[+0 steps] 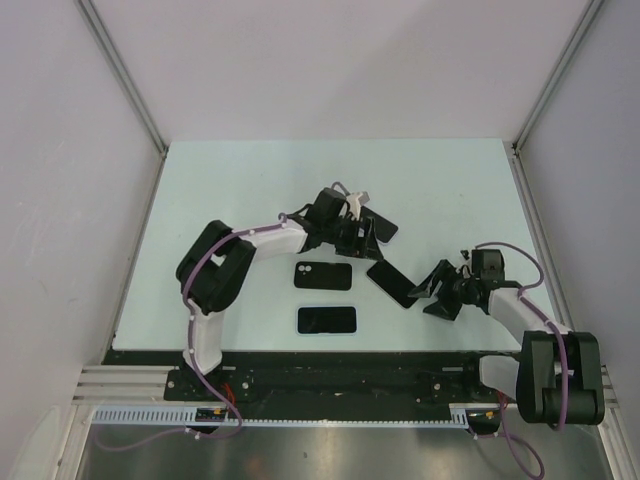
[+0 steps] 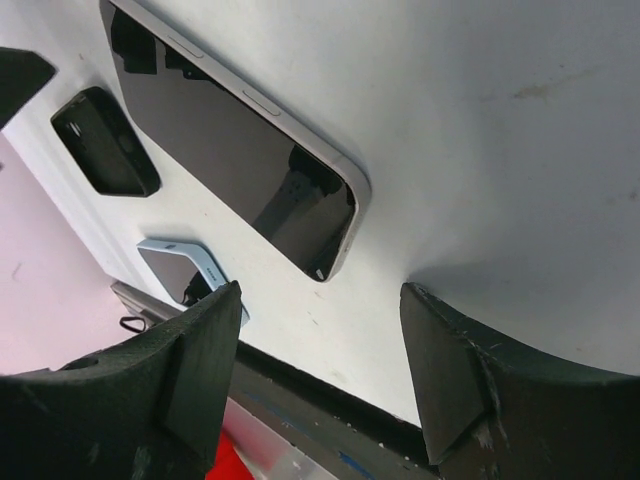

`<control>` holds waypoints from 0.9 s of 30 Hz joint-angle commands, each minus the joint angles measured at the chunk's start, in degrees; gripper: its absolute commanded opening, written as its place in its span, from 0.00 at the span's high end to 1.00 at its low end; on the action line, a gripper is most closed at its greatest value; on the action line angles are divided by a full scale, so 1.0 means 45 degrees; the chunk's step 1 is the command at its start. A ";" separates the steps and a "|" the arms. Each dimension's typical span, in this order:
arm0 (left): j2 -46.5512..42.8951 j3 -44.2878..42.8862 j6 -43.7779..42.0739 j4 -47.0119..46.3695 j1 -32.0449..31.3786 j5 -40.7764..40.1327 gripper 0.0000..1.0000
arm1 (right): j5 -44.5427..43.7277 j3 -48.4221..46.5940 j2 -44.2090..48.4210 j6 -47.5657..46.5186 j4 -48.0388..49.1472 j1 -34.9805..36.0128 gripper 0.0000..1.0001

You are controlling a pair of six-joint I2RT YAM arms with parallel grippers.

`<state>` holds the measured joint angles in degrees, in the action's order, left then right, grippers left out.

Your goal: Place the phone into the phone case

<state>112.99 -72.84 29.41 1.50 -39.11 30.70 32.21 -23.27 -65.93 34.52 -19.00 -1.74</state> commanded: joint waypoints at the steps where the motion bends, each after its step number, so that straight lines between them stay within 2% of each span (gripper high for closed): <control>1: 0.0962 -0.0922 -0.0382 0.0057 -0.0312 0.0249 0.23 | 0.0031 0.0190 -0.0484 0.0063 0.0863 0.0113 0.30; 8: 0.1824 -0.0943 -0.0324 0.0136 -0.0527 0.0209 0.25 | 0.0128 0.0209 -0.1460 0.0394 0.2015 0.0288 0.31; 14: 0.1766 -0.0845 -0.0286 0.0136 -0.0898 0.0502 0.25 | 0.0323 0.0170 -0.2477 0.0648 0.3012 0.0718 0.31; 27: -0.0380 -0.0259 0.0007 0.0136 -0.1249 0.0268 0.27 | 0.0226 0.0170 -0.1990 0.0473 0.2915 0.0953 0.31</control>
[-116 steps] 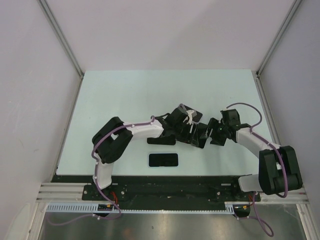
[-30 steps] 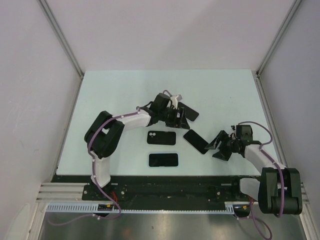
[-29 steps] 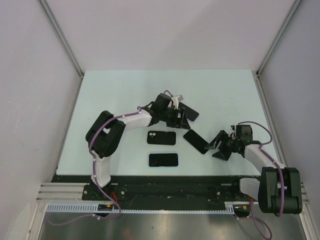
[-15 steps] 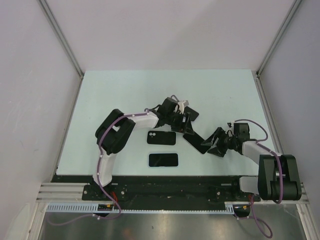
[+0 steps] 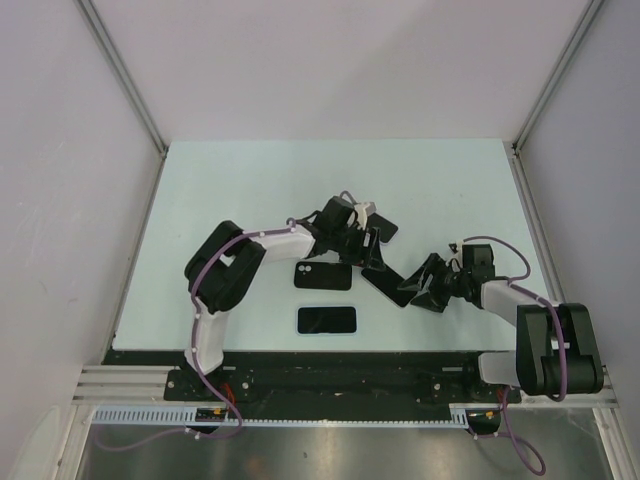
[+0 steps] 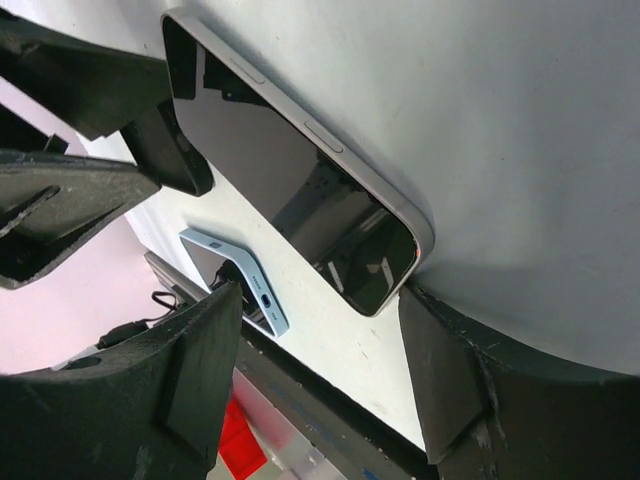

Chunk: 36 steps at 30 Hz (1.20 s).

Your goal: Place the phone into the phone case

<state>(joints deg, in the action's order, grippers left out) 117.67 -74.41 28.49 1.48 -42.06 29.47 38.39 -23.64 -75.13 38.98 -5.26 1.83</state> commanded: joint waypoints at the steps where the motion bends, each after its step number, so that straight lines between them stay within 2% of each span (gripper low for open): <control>1: -0.1654 0.0091 0.0308 0.0141 -0.0652 0.0540 0.27 | -0.1149 0.0253 0.0094 -0.0537 -0.0179 0.0180 0.31; 8: -0.2494 0.0227 0.0719 0.0102 -0.1393 0.0540 0.28 | -0.1129 0.0253 0.0193 -0.0655 -0.0238 0.0200 0.31; 12: -0.1990 0.0092 0.0427 0.0160 -0.1824 0.0032 0.29 | -0.1265 0.0253 0.0173 -0.0810 -0.0199 0.0219 0.30; 18: -0.0506 -0.0261 0.0485 0.0141 -0.2020 0.0228 0.50 | -0.1169 0.0253 -0.0218 -0.0928 -0.0101 0.0219 0.30; 21: -0.0522 -0.0164 0.0311 0.0141 -0.2020 -0.0026 0.67 | -0.1226 0.0253 -0.0257 -0.1006 -0.0121 0.0200 0.30; 22: -0.0562 -0.0144 0.0251 0.0141 -0.2020 -0.0123 0.77 | -0.1188 0.0253 -0.0276 -0.1026 -0.0140 0.0219 0.30; 24: -0.0718 -0.0124 0.0095 0.0141 -0.2000 -0.0358 0.89 | -0.1168 0.0253 -0.0238 -0.1026 -0.0102 0.0200 0.30; 27: -0.0874 -0.0046 0.0075 0.0160 -0.1922 -0.0417 1.00 | -0.1110 0.0253 -0.0218 -0.1026 -0.0101 0.0219 0.30; 36: -0.1850 0.0383 -0.0003 0.0219 -0.1356 -0.0514 1.00 | -0.1071 0.0253 0.0679 -0.0909 -0.0452 0.0181 0.30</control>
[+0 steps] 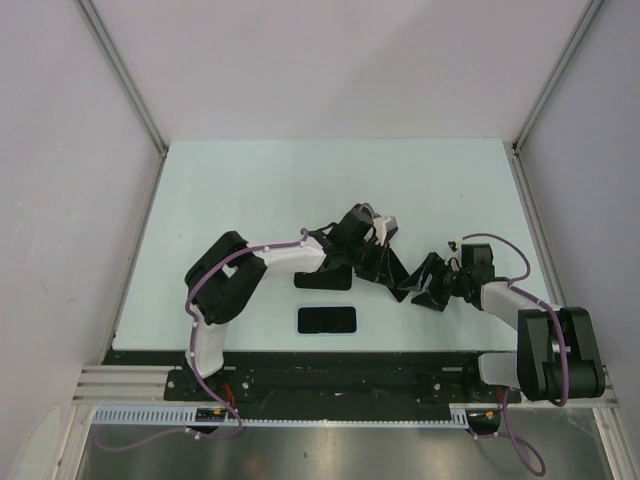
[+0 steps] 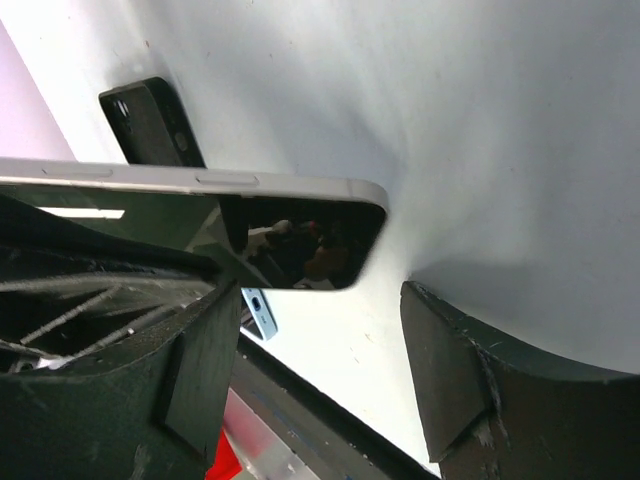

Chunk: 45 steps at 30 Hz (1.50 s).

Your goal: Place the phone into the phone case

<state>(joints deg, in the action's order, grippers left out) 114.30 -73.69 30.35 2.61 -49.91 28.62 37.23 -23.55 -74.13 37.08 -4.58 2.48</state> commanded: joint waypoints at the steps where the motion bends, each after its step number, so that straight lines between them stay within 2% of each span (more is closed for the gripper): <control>1: -0.1258 0.0262 -0.0435 -0.0034 0.0562 -0.0325 1.00 | -0.0794 0.0214 0.0573 -0.0505 -0.0681 0.0035 0.30; 9: -0.3112 0.0224 -0.1021 0.0610 0.1773 -0.0188 1.00 | -0.0735 -0.0020 0.1375 -0.0311 -0.0994 0.0074 0.30; 14: -0.4421 0.0339 -0.0925 0.0962 0.3140 0.0474 1.00 | -0.0580 -0.0274 0.1844 -0.0018 -0.0937 0.0230 0.29; 20: -0.6901 0.1199 -0.0028 0.0963 0.4956 0.2132 1.00 | -0.0169 -0.2283 0.1961 0.0468 -0.0644 0.1437 0.28; 23: -0.8268 0.1804 0.0384 0.0963 0.5893 0.2816 0.99 | 0.0104 -0.3260 0.1845 0.1267 0.0507 0.2121 0.28; 28: -1.0280 0.3090 0.1183 0.0963 0.7398 0.3854 0.99 | 0.0592 -0.4257 0.1239 0.2773 0.4175 0.3314 0.27; 29: -1.0902 0.3288 0.1302 0.0963 0.7574 0.3932 0.99 | 0.0748 -0.4259 0.1084 0.3046 0.5922 0.3567 0.26; 32: -1.1725 0.3914 0.1654 0.0963 0.8043 0.4322 1.00 | 0.0984 -0.4414 0.0323 0.4257 0.8779 0.4388 0.24; 37: -1.2392 0.4538 0.2083 0.0963 0.8240 0.4889 1.00 | 0.1199 -0.5156 -0.1822 0.5680 1.1442 0.5756 0.24; 41: -1.2627 0.4871 0.2240 0.0963 0.8220 0.4929 1.00 | 0.1354 -0.5391 -0.3485 0.7615 1.5263 0.6479 0.30; 45: -1.2705 0.5028 0.2260 0.0963 0.8240 0.4968 1.00 | 0.1433 -0.5898 -0.4619 0.8517 1.6602 0.7006 0.39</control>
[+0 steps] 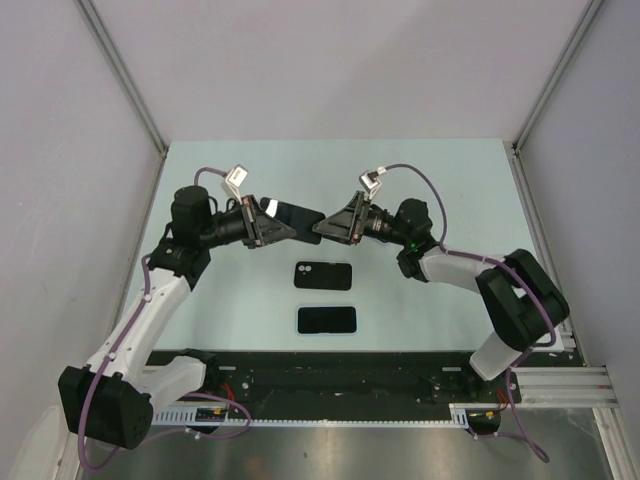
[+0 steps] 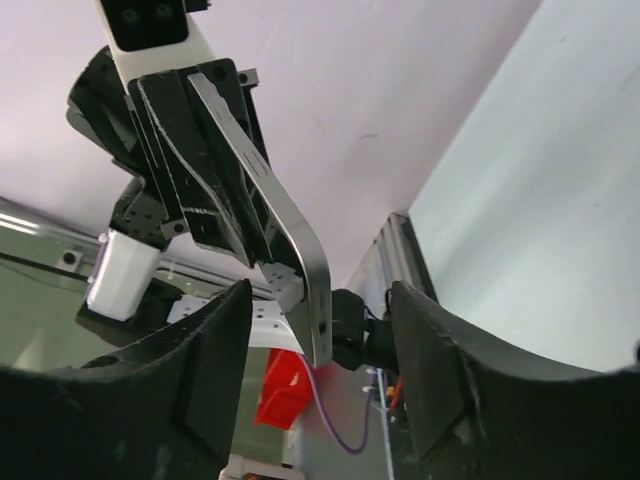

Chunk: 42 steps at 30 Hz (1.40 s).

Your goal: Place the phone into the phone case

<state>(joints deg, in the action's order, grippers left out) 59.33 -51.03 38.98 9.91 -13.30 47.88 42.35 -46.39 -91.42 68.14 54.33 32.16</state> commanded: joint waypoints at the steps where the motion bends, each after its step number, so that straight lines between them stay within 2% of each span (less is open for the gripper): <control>1: -0.0489 0.0011 0.0341 -0.0660 0.0085 0.0669 1.00 | 0.0316 -0.0959 -0.0895 0.1712 0.3649 0.0469 0.42; 7: -0.0450 0.0147 0.0361 -0.0660 0.0084 0.0708 1.00 | 0.0491 -0.1272 -0.1033 0.1675 0.3553 0.0685 0.63; 8: -0.0450 0.0147 0.0380 -0.0660 0.0084 0.0689 0.99 | 0.0588 -0.1389 -0.1052 0.1674 0.3417 0.0685 0.73; 10: -0.0431 0.0148 0.0400 -0.0660 0.0104 0.0630 0.99 | 0.0803 -0.1448 -0.1111 0.1713 0.3377 0.0724 0.85; 11: -0.0411 0.0147 0.0400 -0.0660 0.0085 0.0630 0.99 | 0.0862 -0.1487 -0.1092 0.1733 0.3358 0.0743 0.96; 12: -0.0392 0.0147 0.0361 -0.0660 0.0084 0.0533 0.99 | 0.0882 -0.1488 -0.1091 0.1752 0.3319 0.0801 0.98; 15: -0.0275 0.0147 0.0322 -0.0660 0.0084 0.0513 0.99 | 0.0960 -0.1507 -0.1053 0.1655 0.3084 0.0841 1.00; 19: -0.0274 0.0167 0.0244 -0.0660 0.0104 0.0474 0.91 | 0.1039 -0.1488 -0.0936 0.1480 0.2695 0.0841 1.00; 22: -0.0391 0.0206 0.0107 -0.0660 0.0104 0.0377 0.75 | 0.1019 -0.1488 -0.0741 0.1071 0.1974 0.0822 1.00; 24: -0.0508 0.0206 -0.0029 -0.0640 0.0104 0.0318 0.68 | 0.1000 -0.1488 -0.0584 0.0875 0.1602 0.0822 1.00; 25: -0.0547 0.0206 -0.0088 -0.0660 0.0104 0.0298 0.60 | 0.1000 -0.1488 -0.0545 0.0758 0.1232 0.0822 1.00; 27: -0.0606 0.0225 -0.0166 -0.0640 0.0143 0.0259 0.52 | 0.0980 -0.1488 -0.0291 0.0367 0.0821 0.0783 1.00; 28: -0.0606 0.0226 -0.0147 -0.0640 0.0143 0.0298 0.45 | 0.0980 -0.1488 -0.0175 0.0230 0.0335 0.0744 1.00; 30: -0.0587 0.0264 -0.0186 -0.0660 0.0163 0.0356 0.38 | 0.0960 -0.1507 0.0177 -0.0219 -0.0233 0.0588 1.00; 31: -0.0548 0.0303 -0.0186 -0.0660 0.0182 0.0395 0.31 | 0.0941 -0.1488 0.0313 -0.0413 -0.0855 0.0529 1.00; 36: -0.0547 0.0498 -0.0284 -0.0660 0.0416 0.0552 0.13 | 0.0454 -0.1488 0.1639 -0.1758 -0.3259 -0.0056 1.00; 37: -0.0567 0.0615 -0.0303 -0.0660 0.0455 0.0513 0.06 | 0.0375 -0.1488 0.1894 -0.2014 -0.4230 -0.0154 1.00; 40: -0.0665 0.0869 -0.0498 -0.0640 0.0573 0.0338 0.00 | 0.0063 -0.1488 0.2733 -0.3008 -0.6145 -0.0642 1.00; 42: -0.0646 0.0967 -0.0615 -0.0660 0.0592 0.0240 0.00 | -0.0035 -0.1488 0.3106 -0.3441 -0.7048 -0.0896 1.00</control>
<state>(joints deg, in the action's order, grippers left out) 57.95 -47.79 38.48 8.67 -11.42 48.62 44.36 -51.05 -83.24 59.68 32.95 30.35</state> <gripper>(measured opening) 0.992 0.087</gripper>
